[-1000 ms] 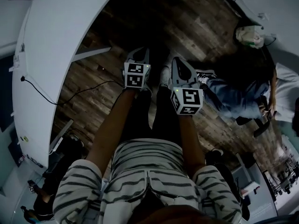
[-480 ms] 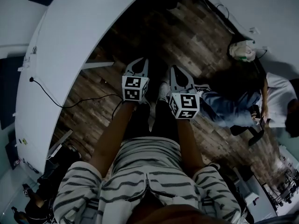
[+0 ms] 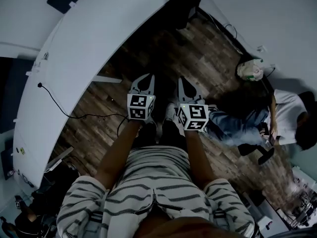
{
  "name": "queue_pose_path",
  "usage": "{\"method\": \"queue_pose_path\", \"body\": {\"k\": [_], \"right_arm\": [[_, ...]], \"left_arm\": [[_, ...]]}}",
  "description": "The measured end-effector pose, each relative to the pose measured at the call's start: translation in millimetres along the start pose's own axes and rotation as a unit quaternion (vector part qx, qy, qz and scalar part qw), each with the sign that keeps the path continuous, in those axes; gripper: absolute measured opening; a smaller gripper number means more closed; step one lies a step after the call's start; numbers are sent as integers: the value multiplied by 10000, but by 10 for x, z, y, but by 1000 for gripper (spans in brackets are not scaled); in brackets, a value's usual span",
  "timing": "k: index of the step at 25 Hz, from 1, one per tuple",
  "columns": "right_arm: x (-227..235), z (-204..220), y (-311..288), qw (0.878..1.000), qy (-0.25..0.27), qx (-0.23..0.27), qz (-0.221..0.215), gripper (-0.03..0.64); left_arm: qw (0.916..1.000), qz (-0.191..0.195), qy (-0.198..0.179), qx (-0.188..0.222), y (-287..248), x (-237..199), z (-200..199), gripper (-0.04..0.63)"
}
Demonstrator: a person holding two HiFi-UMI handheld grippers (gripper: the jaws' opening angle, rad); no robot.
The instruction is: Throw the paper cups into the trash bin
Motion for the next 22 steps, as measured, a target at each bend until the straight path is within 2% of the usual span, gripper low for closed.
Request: {"method": "queue_pose_path", "body": {"k": [10, 22], "right_arm": [[-370, -316, 186, 9983, 213, 313, -445, 17], [-552, -556, 301, 9955, 339, 623, -626, 17]], "left_arm": [[9985, 90, -91, 540, 493, 126, -392, 23], [9950, 97, -238, 969, 862, 130, -689, 23]]}}
Point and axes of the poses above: the fingertips, and each gripper's own axes: y backward along the fingers, x to its right, z out of its underside, the point moved 6 cm from there along y, backward along the fingers, and after that the axes turned 2 degrees about -z, right-handed, at the moved point
